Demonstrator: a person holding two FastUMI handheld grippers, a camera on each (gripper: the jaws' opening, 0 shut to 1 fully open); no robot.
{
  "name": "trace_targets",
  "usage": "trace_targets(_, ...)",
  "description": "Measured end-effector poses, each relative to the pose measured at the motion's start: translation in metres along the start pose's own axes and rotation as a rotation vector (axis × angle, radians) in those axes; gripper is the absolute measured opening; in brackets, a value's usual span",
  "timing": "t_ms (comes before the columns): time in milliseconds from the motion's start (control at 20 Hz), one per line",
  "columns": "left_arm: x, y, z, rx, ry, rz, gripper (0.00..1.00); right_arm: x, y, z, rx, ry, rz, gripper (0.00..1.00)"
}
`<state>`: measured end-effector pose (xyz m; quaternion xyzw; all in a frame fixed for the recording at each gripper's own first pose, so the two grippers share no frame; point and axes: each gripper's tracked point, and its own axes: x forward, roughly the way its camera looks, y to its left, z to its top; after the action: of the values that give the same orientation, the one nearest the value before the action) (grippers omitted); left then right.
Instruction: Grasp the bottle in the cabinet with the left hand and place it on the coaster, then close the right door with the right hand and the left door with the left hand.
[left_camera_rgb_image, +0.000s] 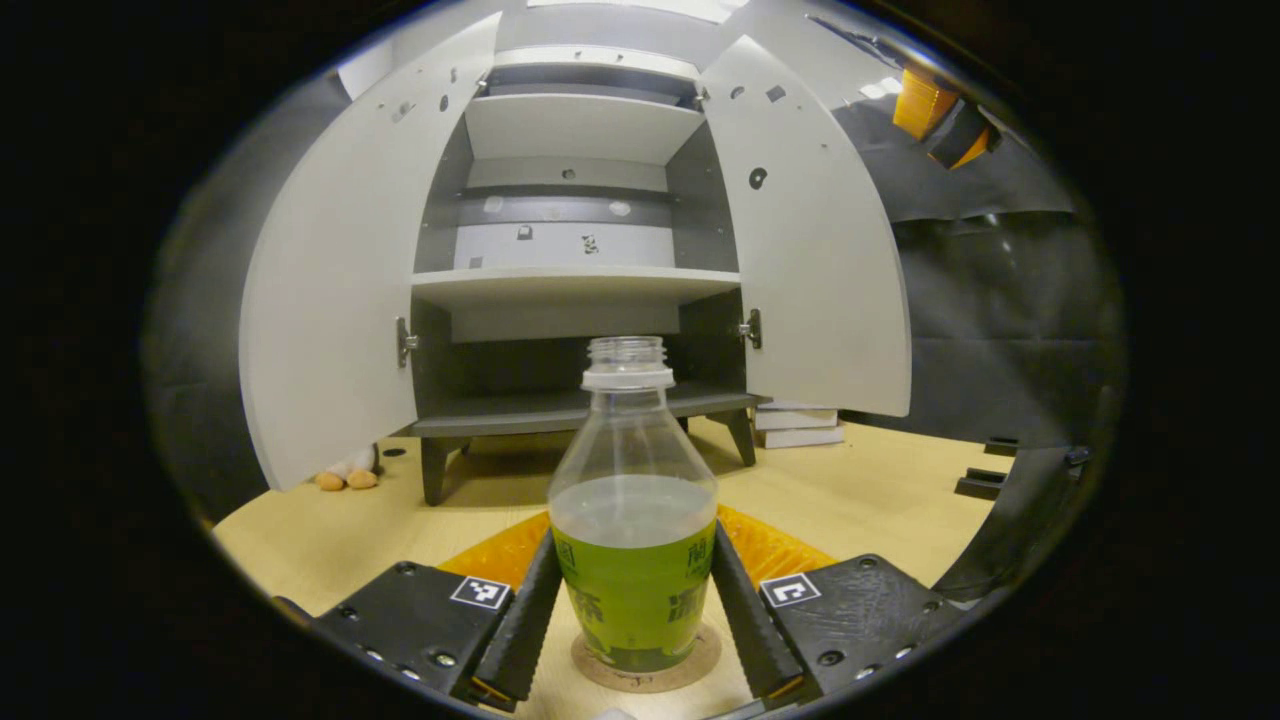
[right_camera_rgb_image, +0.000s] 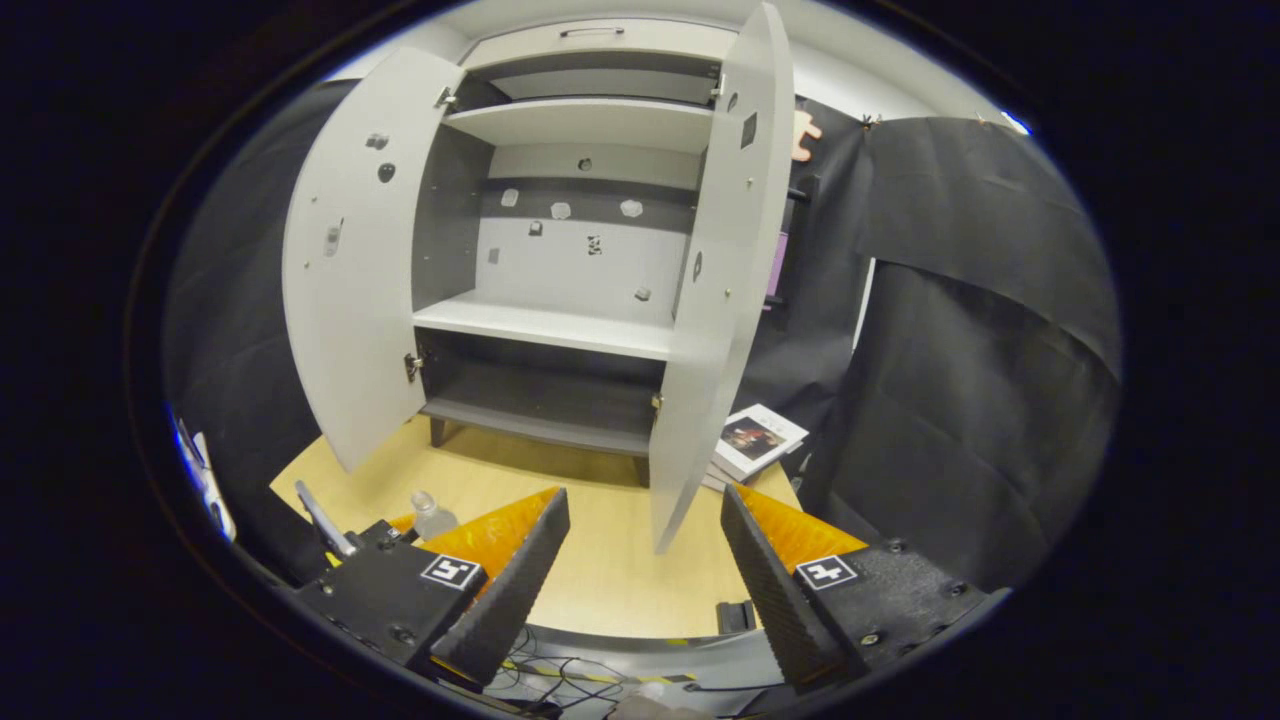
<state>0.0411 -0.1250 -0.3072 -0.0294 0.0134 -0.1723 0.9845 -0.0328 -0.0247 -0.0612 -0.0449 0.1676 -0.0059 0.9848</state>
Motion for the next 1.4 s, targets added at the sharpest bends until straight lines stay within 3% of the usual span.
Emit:
trace_targets(200,-0.002,0.004,0.012,-0.002,-0.001,-0.005,0.8,-0.001,0.009,0.001,-0.008,-0.005,0.019,1.0)
trace_targets(300,-0.001,0.009,0.027,0.01,-0.024,0.001,0.98,-0.003,0.012,0.001,-0.01,-0.008,0.024,1.0)
trace_targets(550,-0.006,0.006,0.091,-0.011,-0.113,-0.028,0.97,-0.006,0.014,0.002,0.012,-0.027,0.029,1.0)
trace_targets(950,-0.026,0.014,0.213,0.04,-0.165,-0.009,0.98,-0.011,0.008,0.01,0.08,-0.106,0.027,1.0)
trace_targets(1150,-0.043,0.031,0.269,0.039,-0.159,0.042,0.97,-0.011,0.007,0.022,0.105,-0.172,0.027,1.0)
trace_targets(1250,-0.053,0.051,0.29,0.067,-0.115,0.11,0.98,-0.011,0.007,0.03,0.125,-0.203,0.032,1.0)
trace_targets(1400,-0.068,0.067,0.331,0.046,-0.156,0.16,0.97,-0.01,0.005,0.042,0.148,-0.25,0.036,1.0)
